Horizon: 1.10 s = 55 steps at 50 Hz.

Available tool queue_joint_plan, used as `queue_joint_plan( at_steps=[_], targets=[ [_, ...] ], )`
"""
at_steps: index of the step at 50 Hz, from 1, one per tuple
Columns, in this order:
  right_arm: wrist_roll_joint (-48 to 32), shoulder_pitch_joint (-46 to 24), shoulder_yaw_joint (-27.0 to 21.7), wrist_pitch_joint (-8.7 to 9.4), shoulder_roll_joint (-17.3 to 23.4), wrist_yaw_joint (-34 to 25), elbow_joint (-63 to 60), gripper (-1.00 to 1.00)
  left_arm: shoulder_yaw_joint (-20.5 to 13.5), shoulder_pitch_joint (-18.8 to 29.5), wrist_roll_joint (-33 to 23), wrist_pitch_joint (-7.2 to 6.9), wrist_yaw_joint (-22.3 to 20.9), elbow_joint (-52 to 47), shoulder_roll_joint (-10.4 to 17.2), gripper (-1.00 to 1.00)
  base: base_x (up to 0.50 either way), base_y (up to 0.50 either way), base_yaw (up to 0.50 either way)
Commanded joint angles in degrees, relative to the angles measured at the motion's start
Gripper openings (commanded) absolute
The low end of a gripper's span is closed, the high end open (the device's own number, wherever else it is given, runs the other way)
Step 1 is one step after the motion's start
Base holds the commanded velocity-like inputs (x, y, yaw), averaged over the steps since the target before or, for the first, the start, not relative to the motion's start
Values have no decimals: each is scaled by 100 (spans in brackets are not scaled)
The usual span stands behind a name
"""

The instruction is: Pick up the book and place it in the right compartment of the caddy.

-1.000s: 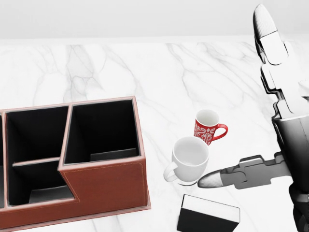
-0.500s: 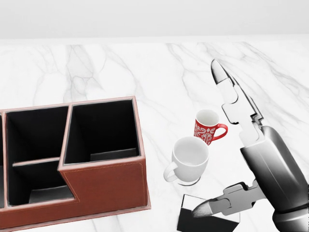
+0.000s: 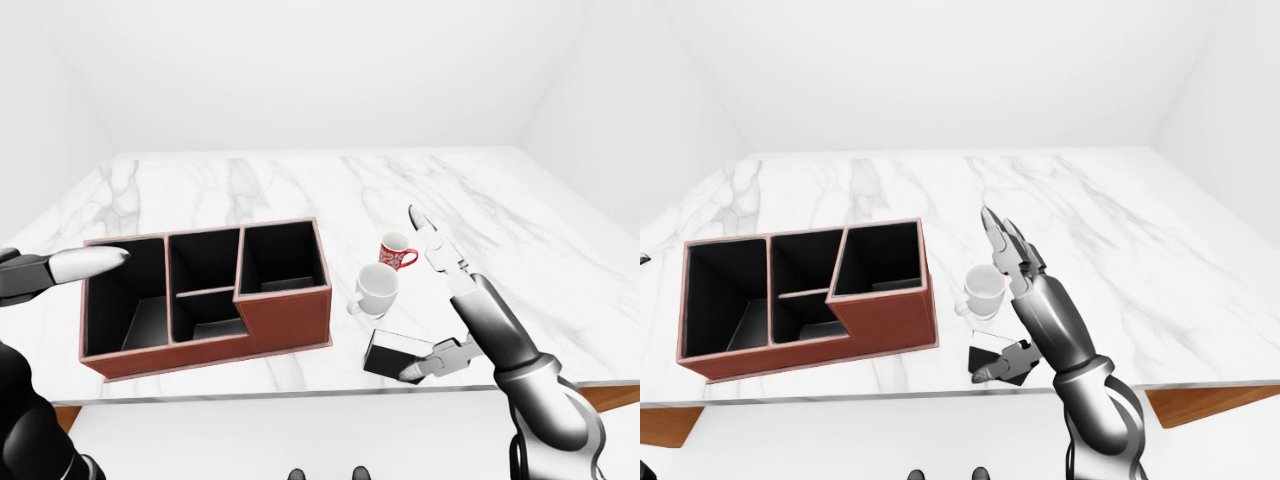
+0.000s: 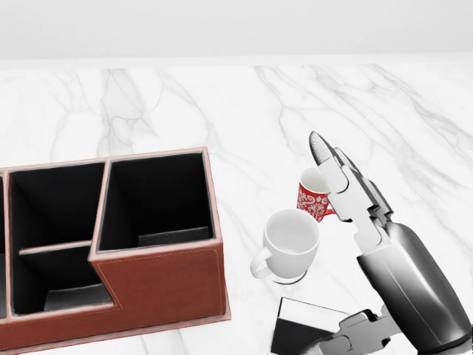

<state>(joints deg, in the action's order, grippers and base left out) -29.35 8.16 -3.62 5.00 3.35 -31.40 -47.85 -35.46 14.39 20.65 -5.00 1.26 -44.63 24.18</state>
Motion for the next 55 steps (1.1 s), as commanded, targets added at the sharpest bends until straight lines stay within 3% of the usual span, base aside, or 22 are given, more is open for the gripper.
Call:
queue_joint_plan(
  at_steps=[1,16,38,55],
  targets=[
    [-63,356,0,0,-71,-13,168,100,17,-58,-34,0,-19,24,-46,100,0,0,0],
    [-363,711,261,0,-131,286,592,100,19,-27,-22,0,-6,48,-23,100,0,0,0],
    [-1371,1158,1128,0,4,656,825,100,-18,-31,85,0,25,93,-12,100,0,0,0],
    [-2537,1103,1292,0,62,181,444,100,34,-111,20,0,1,158,-85,100,0,0,0]
  ],
)
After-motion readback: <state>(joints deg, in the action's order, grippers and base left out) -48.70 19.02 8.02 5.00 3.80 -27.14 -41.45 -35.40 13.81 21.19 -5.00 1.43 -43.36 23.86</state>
